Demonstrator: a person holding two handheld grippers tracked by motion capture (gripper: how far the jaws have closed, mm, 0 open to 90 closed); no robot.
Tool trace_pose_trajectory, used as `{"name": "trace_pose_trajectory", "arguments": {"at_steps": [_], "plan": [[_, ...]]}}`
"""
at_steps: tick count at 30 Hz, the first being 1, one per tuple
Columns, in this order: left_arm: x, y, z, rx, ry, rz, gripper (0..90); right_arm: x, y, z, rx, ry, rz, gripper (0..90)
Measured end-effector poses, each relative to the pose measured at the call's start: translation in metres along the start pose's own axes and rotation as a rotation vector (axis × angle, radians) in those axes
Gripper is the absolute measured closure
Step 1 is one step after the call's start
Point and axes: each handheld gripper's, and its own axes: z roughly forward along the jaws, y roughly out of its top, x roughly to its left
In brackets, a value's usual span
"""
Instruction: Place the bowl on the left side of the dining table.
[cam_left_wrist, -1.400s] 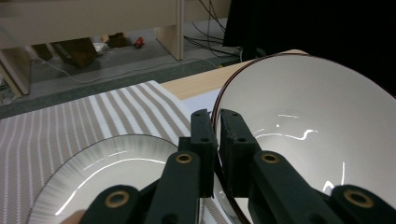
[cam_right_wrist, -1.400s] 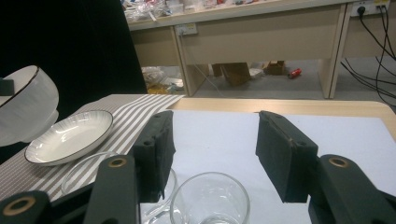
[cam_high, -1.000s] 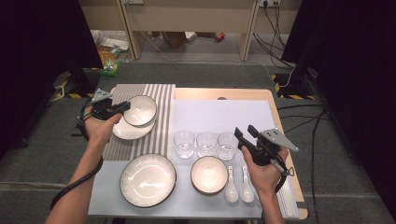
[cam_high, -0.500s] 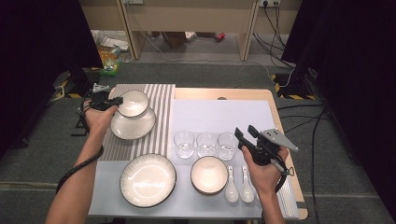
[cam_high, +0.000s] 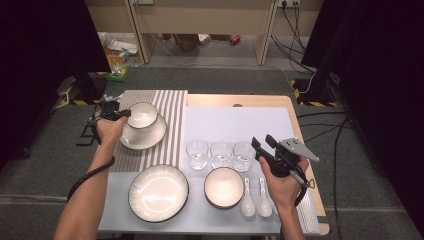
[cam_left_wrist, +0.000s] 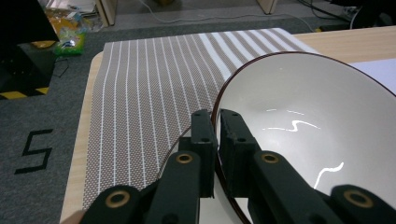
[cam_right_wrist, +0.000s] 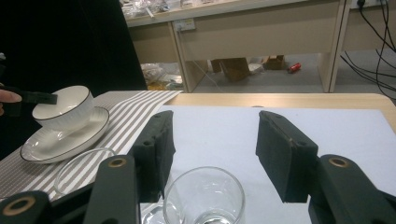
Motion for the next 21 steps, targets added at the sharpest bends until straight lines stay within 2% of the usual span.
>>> {"name": "trace_pose_trajectory", "arguments": {"at_steps": [3,6,8,9,14,16,17,18,19,20,21], "plan": [[0.000,-0.002,0.004,0.008,0.010,0.002,84.2,0.000,0.000,0.000,0.001,-0.001,-0.003,46.8],[0.002,-0.006,0.008,0.013,0.008,-0.024,84.1,0.000,-0.001,0.001,0.009,-0.004,-0.004,46.8],[0.002,-0.007,0.010,0.016,0.012,-0.026,84.1,0.000,-0.001,0.001,0.012,-0.002,0.004,46.8],[0.004,-0.008,0.011,0.019,0.002,-0.047,84.1,0.000,-0.001,0.001,0.009,-0.003,-0.002,46.8],[0.004,-0.009,0.012,0.011,-0.007,-0.057,83.7,0.000,-0.001,0.001,0.010,-0.002,0.003,46.8],[0.005,-0.009,0.012,0.006,-0.025,-0.071,83.2,0.000,-0.001,0.000,0.013,-0.003,0.003,46.8],[0.005,-0.009,0.012,-0.005,-0.033,-0.075,81.2,-0.001,-0.001,0.000,0.012,-0.003,-0.001,46.8],[0.005,-0.008,0.010,-0.014,-0.026,-0.068,70.9,-0.001,-0.001,0.000,0.011,-0.004,0.001,46.8],[0.005,-0.008,0.010,-0.014,-0.026,-0.068,65.5,-0.001,0.000,0.000,0.012,-0.005,0.003,46.8],[0.005,-0.006,0.009,-0.023,-0.031,-0.068,65.5,-0.001,0.000,0.000,0.012,-0.005,0.003,46.8],[0.005,-0.005,0.006,-0.033,-0.035,-0.070,55.0,-0.002,0.000,0.000,0.013,-0.008,0.003,46.8]]}}
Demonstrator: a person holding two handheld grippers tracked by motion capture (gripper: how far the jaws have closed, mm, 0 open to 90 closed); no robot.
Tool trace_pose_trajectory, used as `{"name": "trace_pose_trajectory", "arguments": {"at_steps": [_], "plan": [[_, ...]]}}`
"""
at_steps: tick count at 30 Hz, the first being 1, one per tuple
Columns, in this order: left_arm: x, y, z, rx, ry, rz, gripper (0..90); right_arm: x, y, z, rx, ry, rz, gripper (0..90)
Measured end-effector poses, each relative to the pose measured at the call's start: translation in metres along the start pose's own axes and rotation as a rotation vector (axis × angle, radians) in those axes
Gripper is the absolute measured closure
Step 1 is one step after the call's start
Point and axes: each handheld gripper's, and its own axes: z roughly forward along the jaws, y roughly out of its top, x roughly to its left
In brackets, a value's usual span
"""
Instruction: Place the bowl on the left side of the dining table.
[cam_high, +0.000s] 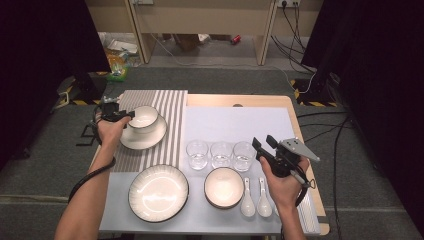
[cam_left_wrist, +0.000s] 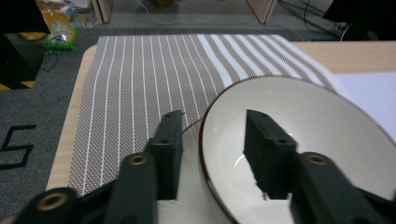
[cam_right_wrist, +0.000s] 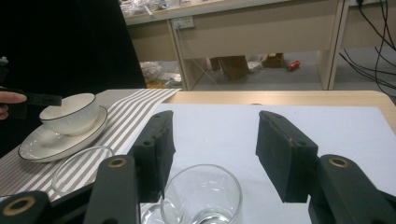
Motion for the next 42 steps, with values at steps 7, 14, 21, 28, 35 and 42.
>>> {"name": "trace_pose_trajectory", "arguments": {"at_steps": [7,14,21,28,35,42], "plan": [[-0.011,0.008,-0.032,-0.107,-0.062,0.038,32.5,-0.005,0.000,-0.001,0.010,-0.011,0.014,47.3],[-0.018,-0.012,-0.072,-0.174,-0.140,0.090,19.6,-0.011,-0.003,0.001,0.034,-0.029,0.004,47.7],[-0.020,-0.049,-0.114,-0.240,-0.203,0.062,22.2,-0.014,-0.008,0.004,0.074,-0.051,-0.001,48.1],[-0.023,-0.088,-0.140,-0.258,-0.197,0.077,22.3,-0.015,-0.010,0.005,0.105,-0.059,-0.004,48.1],[-0.027,-0.115,-0.149,-0.244,-0.192,0.081,22.6,-0.018,-0.011,0.004,0.119,-0.069,-0.007,48.3],[-0.024,-0.122,-0.153,-0.241,-0.173,0.086,22.8,-0.025,-0.016,0.004,0.154,-0.083,0.000,49.2]]}}
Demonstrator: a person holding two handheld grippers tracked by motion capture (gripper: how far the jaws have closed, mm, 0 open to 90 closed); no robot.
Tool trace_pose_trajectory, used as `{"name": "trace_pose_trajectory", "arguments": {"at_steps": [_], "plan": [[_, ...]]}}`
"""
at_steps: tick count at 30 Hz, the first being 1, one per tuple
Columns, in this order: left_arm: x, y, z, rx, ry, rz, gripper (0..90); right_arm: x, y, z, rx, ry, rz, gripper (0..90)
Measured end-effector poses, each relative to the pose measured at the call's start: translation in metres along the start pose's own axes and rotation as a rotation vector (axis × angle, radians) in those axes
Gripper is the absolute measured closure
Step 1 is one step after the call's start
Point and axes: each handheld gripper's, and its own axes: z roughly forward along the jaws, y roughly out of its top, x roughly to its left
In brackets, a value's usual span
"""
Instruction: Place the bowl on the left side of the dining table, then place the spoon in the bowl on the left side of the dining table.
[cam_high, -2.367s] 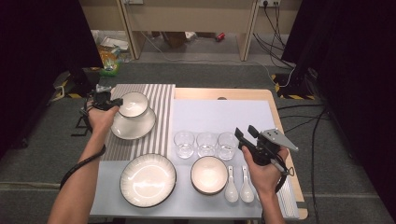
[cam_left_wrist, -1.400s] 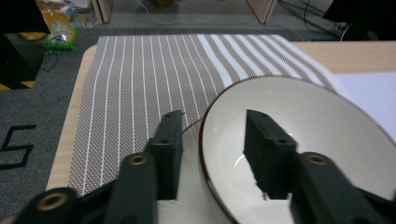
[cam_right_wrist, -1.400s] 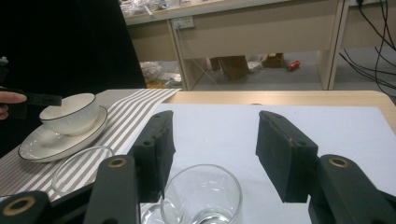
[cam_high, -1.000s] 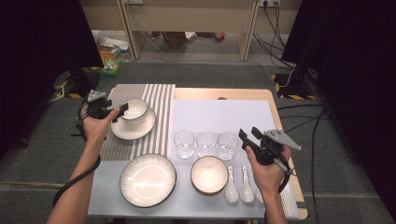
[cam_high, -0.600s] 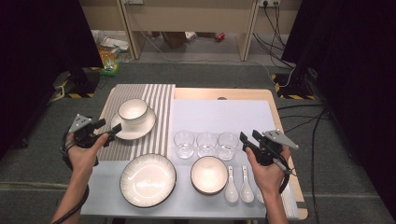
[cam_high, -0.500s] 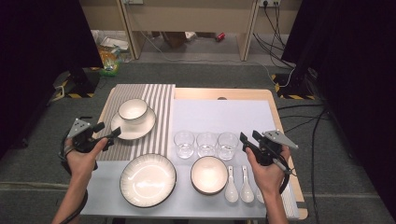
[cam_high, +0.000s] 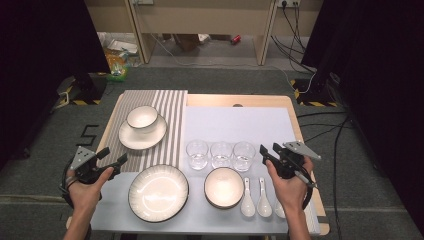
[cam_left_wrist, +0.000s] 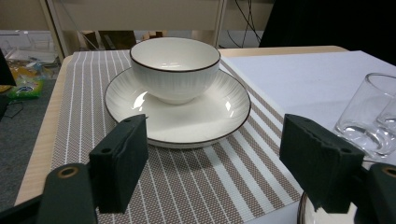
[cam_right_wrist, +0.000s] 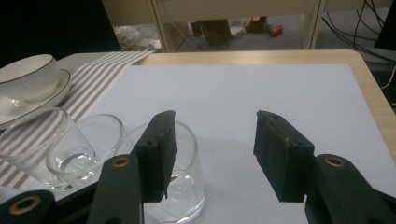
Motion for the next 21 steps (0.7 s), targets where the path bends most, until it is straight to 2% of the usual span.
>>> {"name": "trace_pose_trajectory", "arguments": {"at_steps": [2,5,8,16,21], "plan": [[-0.001,0.000,-0.001,-0.011,-0.002,-0.008,22.8,-0.004,-0.005,0.002,0.029,-0.004,0.004,49.5],[-0.003,0.001,-0.001,-0.010,-0.006,0.002,22.7,-0.008,-0.008,0.003,0.053,-0.013,0.008,49.6],[-0.005,0.000,-0.001,-0.006,-0.011,0.003,22.7,-0.009,-0.009,0.002,0.060,-0.015,0.010,49.7],[-0.008,0.001,-0.001,-0.010,-0.029,0.006,24.1,-0.009,-0.014,0.005,0.123,-0.017,0.006,51.7],[-0.012,0.009,-0.001,-0.036,-0.052,0.005,23.3,-0.010,-0.025,0.005,0.198,-0.019,0.029,54.5]]}}
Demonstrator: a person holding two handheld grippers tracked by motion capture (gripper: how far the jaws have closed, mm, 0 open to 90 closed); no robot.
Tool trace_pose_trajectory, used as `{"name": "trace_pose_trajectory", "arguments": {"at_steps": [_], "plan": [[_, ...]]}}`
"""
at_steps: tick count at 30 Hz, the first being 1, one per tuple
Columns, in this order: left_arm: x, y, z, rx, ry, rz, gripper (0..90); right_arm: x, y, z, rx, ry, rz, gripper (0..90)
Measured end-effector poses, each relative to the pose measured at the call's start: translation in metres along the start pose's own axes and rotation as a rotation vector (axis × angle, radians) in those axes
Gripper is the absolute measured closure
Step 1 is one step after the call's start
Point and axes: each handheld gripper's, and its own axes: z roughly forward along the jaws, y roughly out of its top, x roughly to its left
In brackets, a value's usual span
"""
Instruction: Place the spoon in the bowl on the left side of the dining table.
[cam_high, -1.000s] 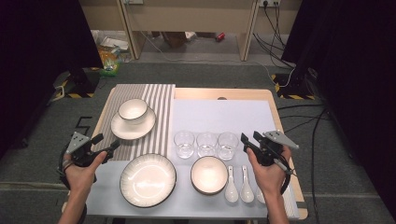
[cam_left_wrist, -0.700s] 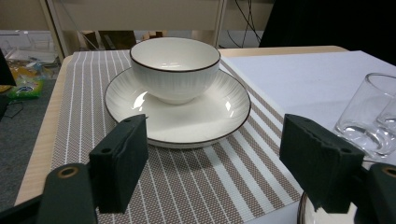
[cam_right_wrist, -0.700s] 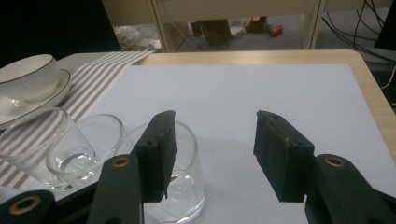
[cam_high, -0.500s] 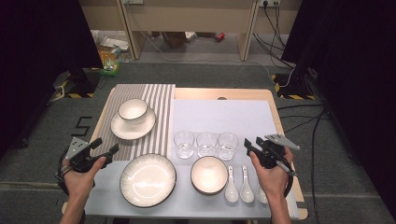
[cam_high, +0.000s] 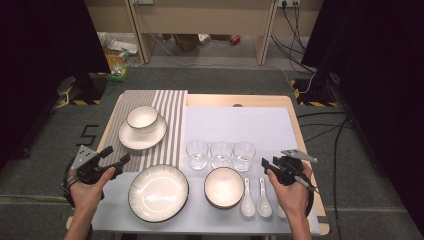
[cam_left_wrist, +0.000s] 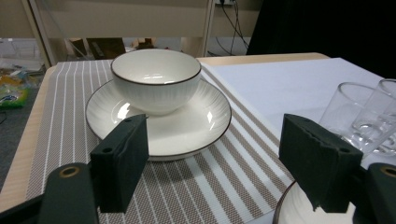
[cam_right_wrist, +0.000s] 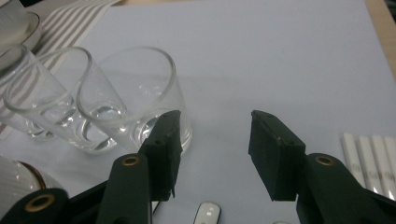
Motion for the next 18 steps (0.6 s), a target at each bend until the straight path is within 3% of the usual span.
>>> {"name": "trace_pose_trajectory", "arguments": {"at_steps": [5,12,14,18], "plan": [[-0.003,0.001,-0.002,-0.009,-0.010,0.001,23.4,-0.003,-0.006,-0.002,0.050,-0.006,0.002,56.3],[-0.006,0.001,-0.004,-0.010,-0.007,0.013,23.7,-0.007,-0.015,0.003,0.179,0.015,0.041,61.3],[-0.006,0.001,-0.003,-0.006,-0.008,0.014,23.8,-0.007,-0.016,0.004,0.192,0.019,0.051,61.7],[-0.006,0.000,-0.002,-0.007,-0.008,0.013,23.9,-0.006,-0.021,0.011,0.280,0.033,0.082,64.3]]}}
